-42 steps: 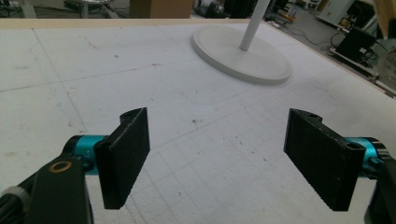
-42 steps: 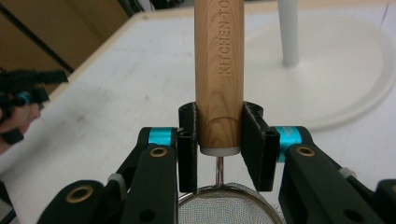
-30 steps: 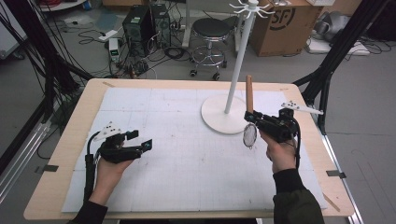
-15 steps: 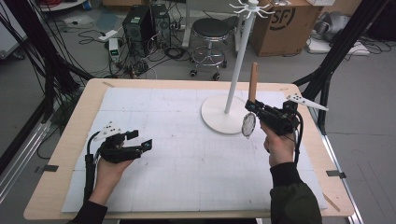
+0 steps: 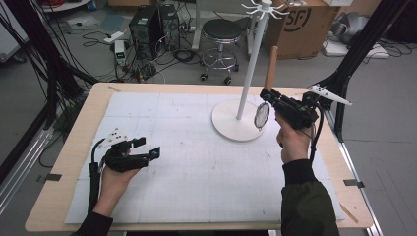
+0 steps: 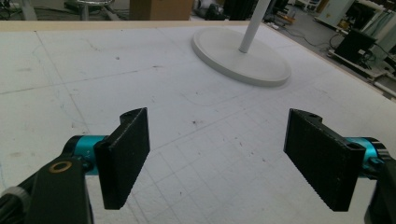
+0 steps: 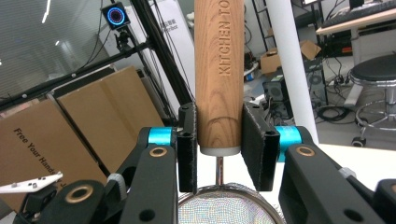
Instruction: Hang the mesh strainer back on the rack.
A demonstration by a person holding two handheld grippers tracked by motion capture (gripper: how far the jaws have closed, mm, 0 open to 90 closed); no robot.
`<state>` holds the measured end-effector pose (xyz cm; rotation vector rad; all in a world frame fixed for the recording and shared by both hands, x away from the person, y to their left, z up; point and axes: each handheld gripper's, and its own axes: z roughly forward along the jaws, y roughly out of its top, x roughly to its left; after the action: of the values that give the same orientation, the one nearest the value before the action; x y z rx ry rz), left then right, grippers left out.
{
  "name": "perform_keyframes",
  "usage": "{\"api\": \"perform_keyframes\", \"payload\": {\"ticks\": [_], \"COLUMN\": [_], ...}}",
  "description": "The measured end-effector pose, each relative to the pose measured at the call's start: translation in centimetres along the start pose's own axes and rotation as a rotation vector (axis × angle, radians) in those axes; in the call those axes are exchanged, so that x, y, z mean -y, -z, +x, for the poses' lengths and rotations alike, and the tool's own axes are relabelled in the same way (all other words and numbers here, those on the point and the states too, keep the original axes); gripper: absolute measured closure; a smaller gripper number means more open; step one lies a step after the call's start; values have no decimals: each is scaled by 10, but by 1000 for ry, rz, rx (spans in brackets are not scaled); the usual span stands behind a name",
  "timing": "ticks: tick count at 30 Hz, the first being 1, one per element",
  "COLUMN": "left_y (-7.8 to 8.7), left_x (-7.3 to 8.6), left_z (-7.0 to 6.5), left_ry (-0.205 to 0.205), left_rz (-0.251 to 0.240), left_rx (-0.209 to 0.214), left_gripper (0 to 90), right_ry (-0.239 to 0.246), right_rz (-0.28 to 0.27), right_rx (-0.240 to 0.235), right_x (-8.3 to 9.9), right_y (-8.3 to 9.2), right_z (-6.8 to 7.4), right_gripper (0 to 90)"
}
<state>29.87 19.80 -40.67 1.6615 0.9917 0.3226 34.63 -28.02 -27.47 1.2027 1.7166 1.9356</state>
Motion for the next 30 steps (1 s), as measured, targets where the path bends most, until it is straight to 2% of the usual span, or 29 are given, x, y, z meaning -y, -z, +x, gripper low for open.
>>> {"api": "perform_keyframes", "payload": {"ticks": [4,15,26,30], "left_y": [2,3,4,3], "left_x": [-1,-2,-1,0], "left_z": [-3,0,-2,-1], "left_ry": [2,8,5,4], "left_rz": [-5,-7,-2,3], "left_rx": [19,16,9,10], "left_gripper": [231,231,226,226], "right_ry": [2,16,5,10], "right_rz": [-20,-81,-110,-109], "right_rx": [1,0,20,7], "right_x": [-7,-34,-49,-55], "right_y": [-3,-10,-17,-22], "right_z": [-1,2,-1,-1], "right_gripper": [694,694,694,693]}}
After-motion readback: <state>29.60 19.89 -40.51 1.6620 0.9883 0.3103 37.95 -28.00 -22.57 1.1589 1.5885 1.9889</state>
